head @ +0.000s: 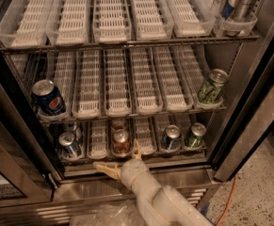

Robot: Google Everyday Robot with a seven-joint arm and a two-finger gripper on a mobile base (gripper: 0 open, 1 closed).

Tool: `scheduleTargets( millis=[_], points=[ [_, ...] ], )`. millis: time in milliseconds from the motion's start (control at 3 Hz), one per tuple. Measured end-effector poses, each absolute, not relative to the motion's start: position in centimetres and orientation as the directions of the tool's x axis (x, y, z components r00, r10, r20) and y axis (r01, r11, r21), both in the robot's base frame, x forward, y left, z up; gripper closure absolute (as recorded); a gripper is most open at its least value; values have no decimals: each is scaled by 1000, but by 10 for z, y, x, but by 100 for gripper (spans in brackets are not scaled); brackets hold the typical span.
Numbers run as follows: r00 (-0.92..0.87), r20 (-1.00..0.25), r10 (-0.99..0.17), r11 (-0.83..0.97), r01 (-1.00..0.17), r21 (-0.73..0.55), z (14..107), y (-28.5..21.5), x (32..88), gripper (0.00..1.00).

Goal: Pick orange can from bottom shelf of fridge

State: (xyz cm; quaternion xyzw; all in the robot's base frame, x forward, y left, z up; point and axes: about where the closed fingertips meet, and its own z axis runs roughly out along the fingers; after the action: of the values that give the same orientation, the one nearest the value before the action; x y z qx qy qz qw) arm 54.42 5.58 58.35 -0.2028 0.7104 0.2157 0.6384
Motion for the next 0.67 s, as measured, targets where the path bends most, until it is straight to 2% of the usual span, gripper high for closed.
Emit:
scheduleTargets(
  millis=[667],
  points=[
    [-82, -996, -17, 852, -523, 29, 591, 59, 576, 0]
  ],
)
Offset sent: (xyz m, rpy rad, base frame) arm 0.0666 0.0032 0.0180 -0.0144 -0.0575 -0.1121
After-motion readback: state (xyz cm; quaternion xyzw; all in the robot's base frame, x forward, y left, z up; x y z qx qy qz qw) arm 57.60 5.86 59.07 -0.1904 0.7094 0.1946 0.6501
